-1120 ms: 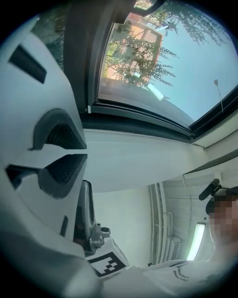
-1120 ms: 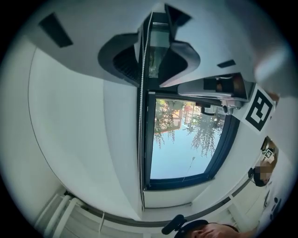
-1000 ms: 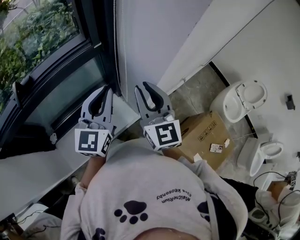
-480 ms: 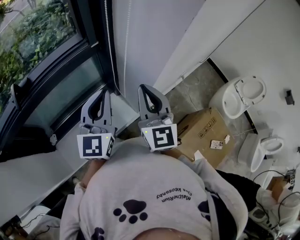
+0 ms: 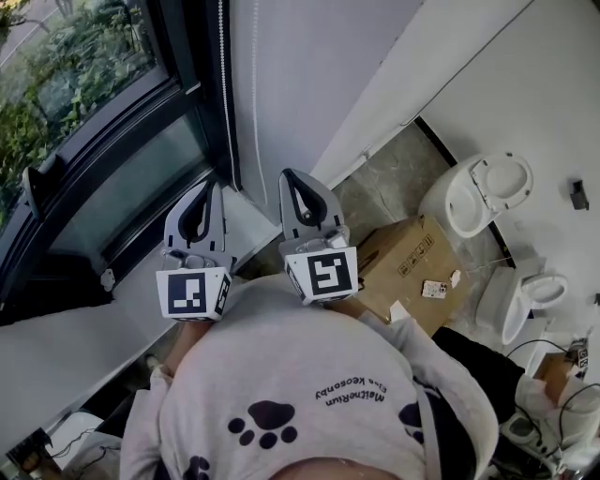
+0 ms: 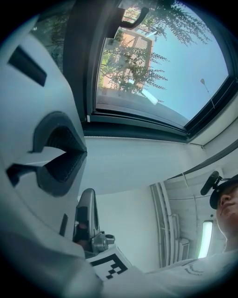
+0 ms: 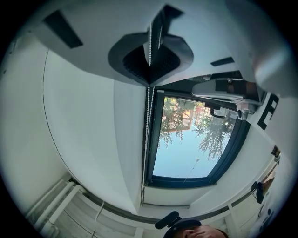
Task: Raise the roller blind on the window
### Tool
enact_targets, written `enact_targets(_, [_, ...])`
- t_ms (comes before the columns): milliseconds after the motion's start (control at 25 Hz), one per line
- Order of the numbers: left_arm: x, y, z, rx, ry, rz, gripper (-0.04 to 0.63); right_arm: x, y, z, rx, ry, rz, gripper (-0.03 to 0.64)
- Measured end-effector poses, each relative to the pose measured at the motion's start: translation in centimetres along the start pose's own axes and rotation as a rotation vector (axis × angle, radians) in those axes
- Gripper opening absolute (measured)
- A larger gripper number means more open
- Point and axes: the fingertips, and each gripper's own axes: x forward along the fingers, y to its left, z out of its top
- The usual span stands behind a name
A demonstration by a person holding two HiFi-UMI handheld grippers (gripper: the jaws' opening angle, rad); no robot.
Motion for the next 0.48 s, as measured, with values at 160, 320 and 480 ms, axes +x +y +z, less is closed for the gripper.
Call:
enact_targets(160, [0.06, 0.11, -0.14, -0.003, 0.003, -0.003, 0.008, 0.24, 0.15, 0.05, -0.001, -0.001, 0.006, 0.009])
enact_targets(320, [0.18, 0.20, -0.26, -0.005, 0.003, -0.008, 0.008, 0.41, 0.15, -0.05, -0.003, 0.000, 0.003, 0.009])
enact_targets(480, [0.40, 0.10, -0.39, 0.006, 0.005, -0.017, 0.008, 0.63, 0.08, -0.23, 0.000, 0.001, -0.004, 0.009])
